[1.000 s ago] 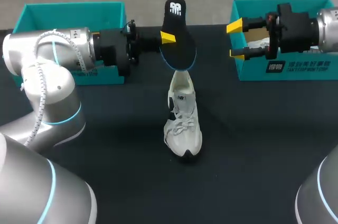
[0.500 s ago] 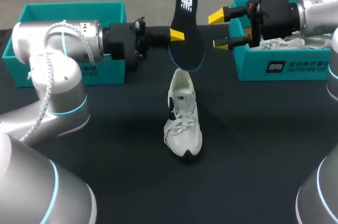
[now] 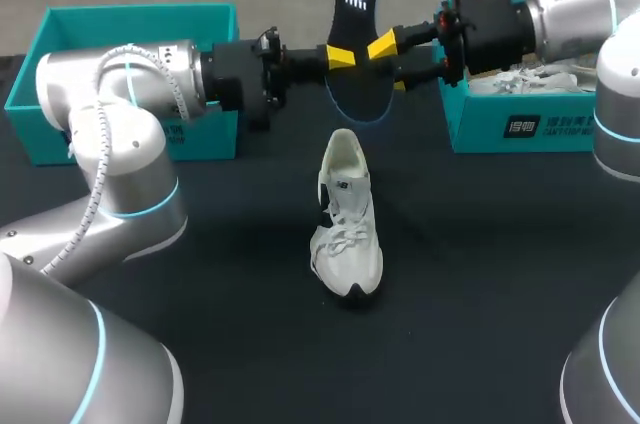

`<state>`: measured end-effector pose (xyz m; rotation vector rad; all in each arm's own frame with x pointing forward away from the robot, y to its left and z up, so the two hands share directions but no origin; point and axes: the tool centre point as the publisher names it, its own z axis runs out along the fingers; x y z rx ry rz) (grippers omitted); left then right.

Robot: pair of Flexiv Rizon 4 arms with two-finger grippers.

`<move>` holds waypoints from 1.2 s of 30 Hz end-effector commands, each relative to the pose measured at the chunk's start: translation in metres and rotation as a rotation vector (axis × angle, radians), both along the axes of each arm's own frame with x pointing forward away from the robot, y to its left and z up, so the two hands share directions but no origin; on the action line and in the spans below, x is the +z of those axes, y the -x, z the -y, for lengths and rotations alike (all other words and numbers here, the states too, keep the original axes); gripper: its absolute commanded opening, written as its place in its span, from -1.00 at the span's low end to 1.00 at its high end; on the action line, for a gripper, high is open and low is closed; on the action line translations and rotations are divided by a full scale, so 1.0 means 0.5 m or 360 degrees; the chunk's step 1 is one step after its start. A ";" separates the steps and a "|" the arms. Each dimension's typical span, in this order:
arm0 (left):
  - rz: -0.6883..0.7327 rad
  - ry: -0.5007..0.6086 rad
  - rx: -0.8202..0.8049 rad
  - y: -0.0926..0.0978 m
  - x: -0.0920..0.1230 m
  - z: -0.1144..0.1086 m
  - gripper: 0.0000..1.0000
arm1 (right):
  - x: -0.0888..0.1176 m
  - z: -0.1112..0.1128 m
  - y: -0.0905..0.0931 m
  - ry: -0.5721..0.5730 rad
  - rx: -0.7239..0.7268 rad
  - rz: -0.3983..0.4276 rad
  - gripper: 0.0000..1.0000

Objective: Take the shoe out of the shoebox, open the shoe tongue, remove and reinsert the insole, then place the shoe into the shoebox

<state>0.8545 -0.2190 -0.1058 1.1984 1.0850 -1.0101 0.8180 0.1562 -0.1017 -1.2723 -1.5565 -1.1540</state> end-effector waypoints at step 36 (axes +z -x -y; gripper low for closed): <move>-0.0001 0.0042 0.0039 -0.001 -0.006 0.005 -1.00 | -0.013 -0.029 -0.010 -0.0007 -0.0011 -0.0038 -1.00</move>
